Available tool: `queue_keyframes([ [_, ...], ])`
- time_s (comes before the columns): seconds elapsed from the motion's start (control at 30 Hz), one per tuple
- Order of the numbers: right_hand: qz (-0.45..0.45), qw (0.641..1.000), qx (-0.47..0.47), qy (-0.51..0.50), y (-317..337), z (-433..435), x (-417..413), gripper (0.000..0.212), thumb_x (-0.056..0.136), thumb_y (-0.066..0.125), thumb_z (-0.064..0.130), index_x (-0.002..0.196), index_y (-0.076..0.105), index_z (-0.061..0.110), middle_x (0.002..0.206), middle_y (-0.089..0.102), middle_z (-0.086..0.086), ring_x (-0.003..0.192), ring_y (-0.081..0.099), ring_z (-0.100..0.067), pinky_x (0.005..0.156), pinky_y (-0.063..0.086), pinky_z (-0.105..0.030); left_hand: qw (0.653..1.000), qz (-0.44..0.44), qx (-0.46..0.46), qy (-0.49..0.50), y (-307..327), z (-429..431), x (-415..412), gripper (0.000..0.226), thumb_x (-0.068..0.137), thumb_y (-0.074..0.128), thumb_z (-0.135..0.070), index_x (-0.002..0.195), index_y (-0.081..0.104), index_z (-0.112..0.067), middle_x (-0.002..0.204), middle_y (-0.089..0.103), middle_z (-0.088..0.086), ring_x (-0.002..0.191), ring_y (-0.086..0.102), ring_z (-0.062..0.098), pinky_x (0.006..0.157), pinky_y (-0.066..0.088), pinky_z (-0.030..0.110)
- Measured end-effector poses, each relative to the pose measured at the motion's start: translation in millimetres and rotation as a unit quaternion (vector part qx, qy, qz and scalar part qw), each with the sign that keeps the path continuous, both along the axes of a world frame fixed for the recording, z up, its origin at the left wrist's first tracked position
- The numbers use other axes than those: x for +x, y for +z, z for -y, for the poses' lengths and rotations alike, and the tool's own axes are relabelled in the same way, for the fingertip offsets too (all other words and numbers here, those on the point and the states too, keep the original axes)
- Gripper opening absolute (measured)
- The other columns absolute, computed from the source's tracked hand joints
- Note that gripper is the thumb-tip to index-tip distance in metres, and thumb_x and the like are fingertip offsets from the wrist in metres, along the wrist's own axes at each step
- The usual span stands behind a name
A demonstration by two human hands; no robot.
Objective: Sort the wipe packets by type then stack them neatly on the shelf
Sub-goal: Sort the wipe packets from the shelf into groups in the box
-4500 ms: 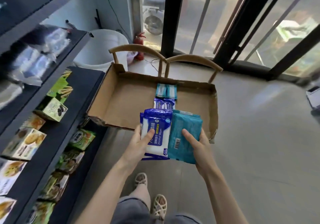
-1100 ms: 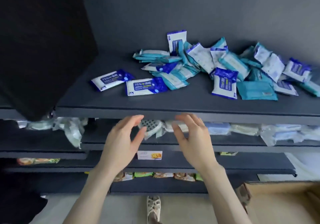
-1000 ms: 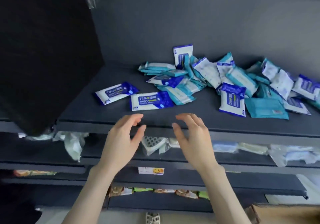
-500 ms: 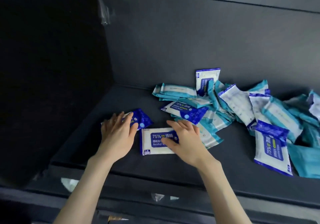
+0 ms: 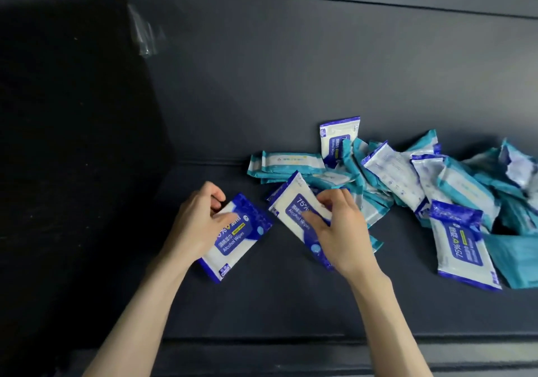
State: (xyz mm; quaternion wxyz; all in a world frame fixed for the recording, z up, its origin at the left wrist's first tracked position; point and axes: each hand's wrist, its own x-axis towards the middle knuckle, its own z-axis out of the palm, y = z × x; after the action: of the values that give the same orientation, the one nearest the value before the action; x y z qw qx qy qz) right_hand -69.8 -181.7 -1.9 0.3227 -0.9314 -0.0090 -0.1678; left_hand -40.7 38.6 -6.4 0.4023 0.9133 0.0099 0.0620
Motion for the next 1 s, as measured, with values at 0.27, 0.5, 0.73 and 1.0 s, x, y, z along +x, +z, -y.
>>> queue_keyframes([
  [0.27,-0.094,0.991,-0.088,-0.039,13,12,34,0.029,0.095,0.052,0.034,0.108,0.042,0.01,0.114,0.058,-0.003,0.108,0.043,-0.028,0.082,0.034,-0.035,0.997,-0.04,-0.026,-0.062,8,20,44,0.023,0.087,0.066,-0.029,0.085,0.063,-0.006,0.078,0.069,0.012,0.073,0.065,0.027,0.063,0.05,0.04],
  [0.5,-0.146,0.969,-0.199,-0.03,13,6,39,0.039,0.093,0.052,0.046,0.108,0.038,0.012,0.117,0.058,-0.005,0.113,0.042,-0.031,0.092,0.032,-0.038,0.995,-0.034,-0.071,-0.068,5,15,47,0.02,0.094,0.054,-0.032,0.091,0.05,-0.012,0.083,0.067,0.008,0.074,0.067,0.026,0.062,0.053,0.043],
  [0.73,-0.18,0.955,-0.234,-0.007,18,8,54,0.052,0.086,0.056,0.055,0.118,0.054,0.014,0.12,0.048,-0.006,0.119,0.037,-0.029,0.099,0.026,-0.038,0.985,-0.072,-0.144,-0.063,4,24,43,0.021,0.085,0.068,-0.022,0.096,0.059,-0.007,0.091,0.071,0.003,0.082,0.069,0.019,0.081,0.054,0.049],
  [1.0,-0.119,0.983,-0.141,0.018,12,4,43,0.033,0.089,0.06,0.038,0.102,0.044,0.012,0.096,0.06,-0.004,0.1,0.051,-0.029,0.074,0.033,-0.033,0.95,-0.153,-0.265,-0.068,-1,37,34,0.027,0.089,0.064,-0.022,0.109,0.053,-0.007,0.1,0.071,0.006,0.088,0.07,0.019,0.085,0.055,0.043],
])
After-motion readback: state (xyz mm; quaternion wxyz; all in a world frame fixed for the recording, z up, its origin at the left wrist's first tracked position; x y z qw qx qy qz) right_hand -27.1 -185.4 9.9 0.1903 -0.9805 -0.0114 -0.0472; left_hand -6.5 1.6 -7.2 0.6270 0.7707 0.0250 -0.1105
